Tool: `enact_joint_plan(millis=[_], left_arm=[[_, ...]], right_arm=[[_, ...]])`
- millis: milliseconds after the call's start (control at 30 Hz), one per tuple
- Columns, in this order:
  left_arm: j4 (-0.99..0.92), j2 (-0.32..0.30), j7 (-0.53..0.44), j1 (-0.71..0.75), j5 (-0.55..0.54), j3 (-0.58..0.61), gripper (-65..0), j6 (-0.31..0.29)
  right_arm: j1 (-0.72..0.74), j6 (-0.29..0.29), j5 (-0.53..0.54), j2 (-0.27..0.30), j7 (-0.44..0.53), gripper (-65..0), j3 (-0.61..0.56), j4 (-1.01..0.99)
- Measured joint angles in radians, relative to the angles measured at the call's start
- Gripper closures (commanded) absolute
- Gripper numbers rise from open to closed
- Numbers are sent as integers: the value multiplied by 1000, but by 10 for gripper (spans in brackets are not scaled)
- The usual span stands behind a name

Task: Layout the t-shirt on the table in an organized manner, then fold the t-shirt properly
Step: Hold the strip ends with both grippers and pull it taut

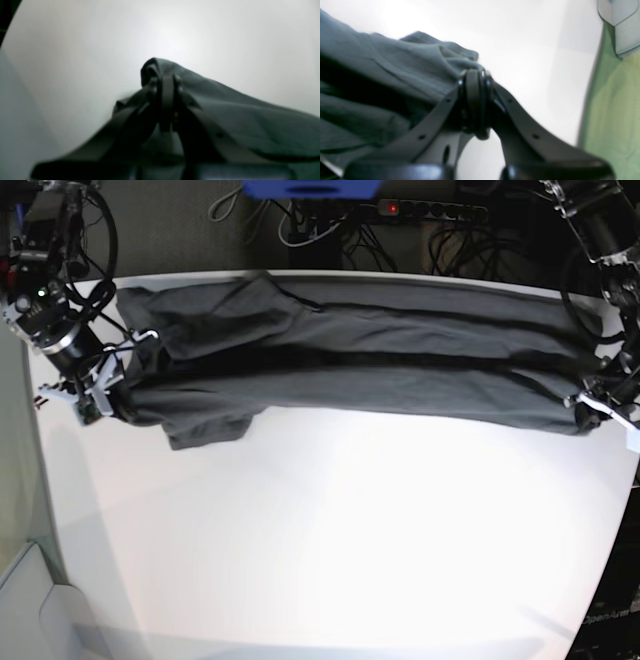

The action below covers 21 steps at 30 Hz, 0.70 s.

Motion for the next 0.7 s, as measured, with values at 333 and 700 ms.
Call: enact_joint_plan(millis=[333, 700], left_arm=[[0, -2, 84, 0, 0, -34, -5, 1], [1, -16, 171, -3, 0, -34, -5, 1]], right_arm=[[-37, 0, 0, -4, -3, 0, -2, 0], [-37, 0, 0, -1, -7, 0, -2, 0]])
